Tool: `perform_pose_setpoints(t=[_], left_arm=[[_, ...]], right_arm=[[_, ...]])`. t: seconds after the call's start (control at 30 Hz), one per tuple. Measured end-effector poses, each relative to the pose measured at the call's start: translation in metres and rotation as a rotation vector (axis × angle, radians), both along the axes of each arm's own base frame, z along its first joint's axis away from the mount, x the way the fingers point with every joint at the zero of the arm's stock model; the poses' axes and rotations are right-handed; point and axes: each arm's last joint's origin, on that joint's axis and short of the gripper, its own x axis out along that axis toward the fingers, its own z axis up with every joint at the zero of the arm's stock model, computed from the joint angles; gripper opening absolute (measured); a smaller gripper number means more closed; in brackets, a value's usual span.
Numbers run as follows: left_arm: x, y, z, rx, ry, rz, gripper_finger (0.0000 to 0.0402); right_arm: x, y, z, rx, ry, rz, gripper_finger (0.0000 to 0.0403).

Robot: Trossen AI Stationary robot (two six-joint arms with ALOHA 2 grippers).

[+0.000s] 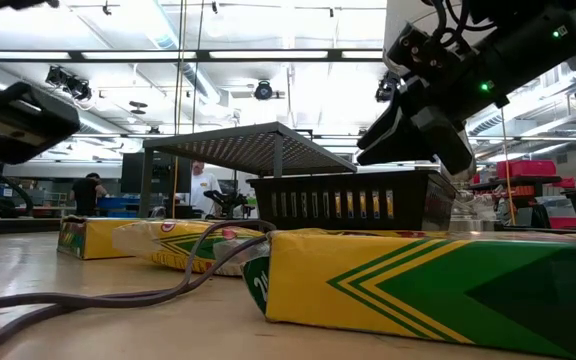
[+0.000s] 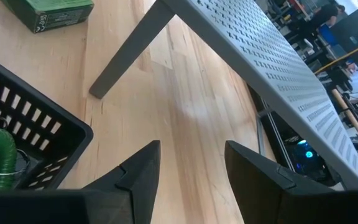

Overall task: Pick & Place Office Desk Supplies
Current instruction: Put the orange rubber band into the yellow bin

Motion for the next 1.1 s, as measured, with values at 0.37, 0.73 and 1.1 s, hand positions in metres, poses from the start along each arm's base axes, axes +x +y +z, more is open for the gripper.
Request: perform_pose_setpoints(t=[0.37,0.73,1.1], left_arm=[[0.0012,-0.0012,0.0015,0.005,-0.022,-0.024,0.0002],[0.0023,0.0001,0.0024,0.046,-0.061,0.0,0.0081],[0.002,0.0047,-0.0049,0.125,-0.044,0.018,0.0201]], right_arm=[[-0.0004,-0.0001,-0.0005,0.005,0.002,-0.005,0.0188],[-0.0004,-0.0002,-0.0005,0.004,0.002,-0.004,0.0188],[-0.0004,-0.0001,-0.0005,0.004,0.003,-0.004,0.0188]])
